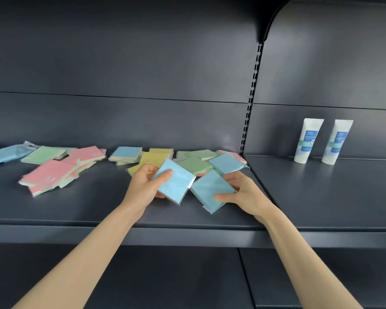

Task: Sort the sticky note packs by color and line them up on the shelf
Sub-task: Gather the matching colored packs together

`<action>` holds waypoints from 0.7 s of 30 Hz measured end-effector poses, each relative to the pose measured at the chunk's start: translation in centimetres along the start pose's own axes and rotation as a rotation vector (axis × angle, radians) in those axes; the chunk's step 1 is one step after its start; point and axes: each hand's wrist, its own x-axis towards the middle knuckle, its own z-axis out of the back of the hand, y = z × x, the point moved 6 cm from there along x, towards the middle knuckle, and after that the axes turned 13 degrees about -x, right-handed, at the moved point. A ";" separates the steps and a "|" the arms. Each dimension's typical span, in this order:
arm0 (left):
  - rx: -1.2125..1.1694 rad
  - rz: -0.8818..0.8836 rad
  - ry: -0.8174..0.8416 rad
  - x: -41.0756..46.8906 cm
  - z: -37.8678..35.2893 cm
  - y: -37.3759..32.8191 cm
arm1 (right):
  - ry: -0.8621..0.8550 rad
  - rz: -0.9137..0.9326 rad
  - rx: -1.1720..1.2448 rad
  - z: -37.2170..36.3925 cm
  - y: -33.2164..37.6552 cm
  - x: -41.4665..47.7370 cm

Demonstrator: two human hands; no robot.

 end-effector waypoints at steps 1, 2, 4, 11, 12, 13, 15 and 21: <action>-0.004 0.000 -0.009 0.0 0.0 0.0 | -0.030 0.000 0.057 0.1 0.0 -0.2; -0.014 -0.005 -0.020 0.0 0.1 0.0 | -0.057 0.003 0.122 0.3 0.0 -0.3; -0.053 -0.021 -0.057 0.0 0.4 -0.2 | -0.094 0.013 0.284 0.7 0.2 -0.5; -0.104 -0.117 -0.112 -0.5 0.9 -1.3 | -0.065 0.037 0.699 -0.4 2.1 0.1; -0.098 -0.128 -0.116 -0.6 0.9 -1.5 | -0.049 0.044 0.703 -0.7 2.6 0.2; -0.093 -0.133 -0.119 -0.7 1.0 -1.6 | -0.032 0.050 0.702 -0.9 3.0 0.3; -0.082 -0.141 -0.118 -1.0 1.3 -1.9 | 0.004 0.064 0.688 -1.3 3.7 0.6; -0.050 -0.172 -0.119 -1.0 3.6 -3.9 | 0.056 0.074 0.651 -3.1 5.2 1.2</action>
